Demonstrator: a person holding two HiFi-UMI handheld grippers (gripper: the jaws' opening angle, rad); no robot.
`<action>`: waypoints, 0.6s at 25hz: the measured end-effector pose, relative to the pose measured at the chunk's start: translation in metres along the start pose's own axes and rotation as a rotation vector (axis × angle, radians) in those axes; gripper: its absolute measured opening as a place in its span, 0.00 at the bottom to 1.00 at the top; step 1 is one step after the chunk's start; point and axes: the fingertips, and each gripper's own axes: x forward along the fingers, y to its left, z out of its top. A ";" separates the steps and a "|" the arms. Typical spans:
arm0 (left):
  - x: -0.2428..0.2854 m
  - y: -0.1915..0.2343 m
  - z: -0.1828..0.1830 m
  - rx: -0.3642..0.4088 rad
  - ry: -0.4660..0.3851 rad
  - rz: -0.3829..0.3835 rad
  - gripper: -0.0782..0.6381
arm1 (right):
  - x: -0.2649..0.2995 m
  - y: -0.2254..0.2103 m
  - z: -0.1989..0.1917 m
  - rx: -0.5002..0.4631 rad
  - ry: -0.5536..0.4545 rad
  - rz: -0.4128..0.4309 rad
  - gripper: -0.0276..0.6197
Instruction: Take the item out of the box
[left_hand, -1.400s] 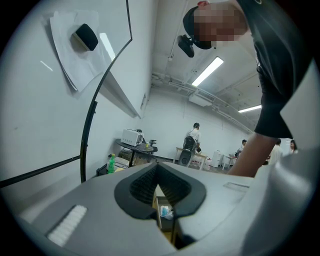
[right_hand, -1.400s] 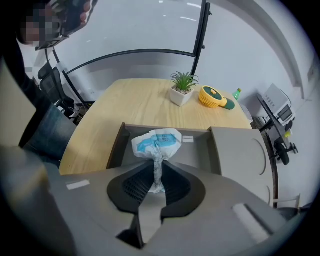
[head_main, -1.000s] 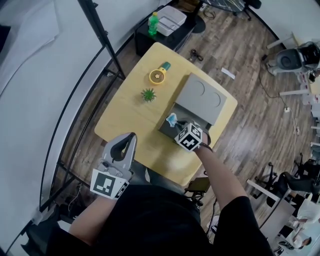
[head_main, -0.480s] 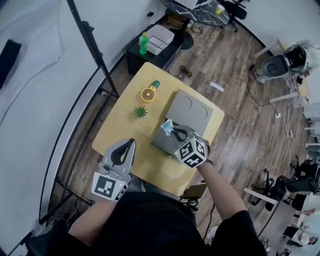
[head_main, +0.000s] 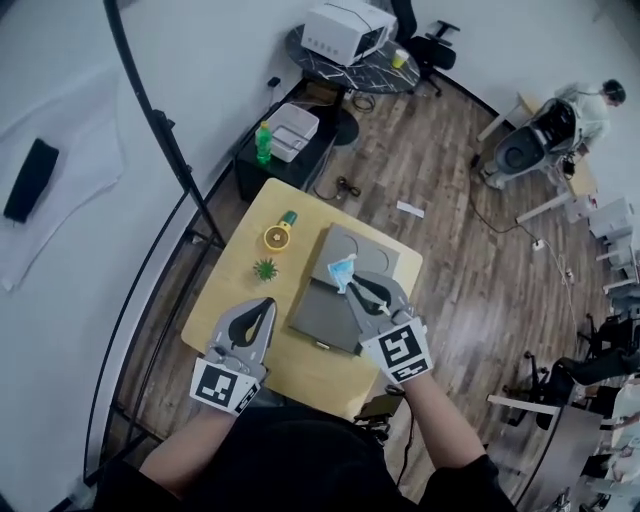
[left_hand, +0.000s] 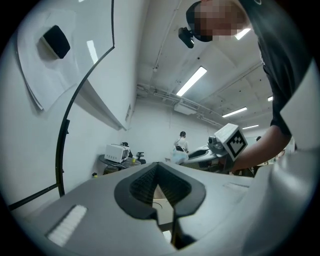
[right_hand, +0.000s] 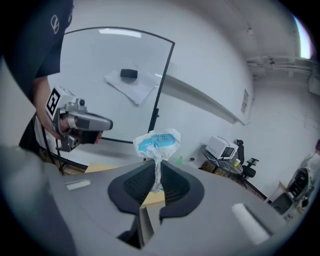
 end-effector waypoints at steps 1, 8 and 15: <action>0.002 -0.002 0.004 0.003 -0.005 -0.007 0.11 | -0.008 -0.004 0.009 0.018 -0.026 -0.020 0.10; 0.018 -0.007 0.027 0.030 -0.038 -0.042 0.11 | -0.063 -0.026 0.050 0.116 -0.176 -0.165 0.10; 0.032 -0.012 0.048 0.063 -0.072 -0.076 0.11 | -0.108 -0.040 0.059 0.218 -0.302 -0.299 0.10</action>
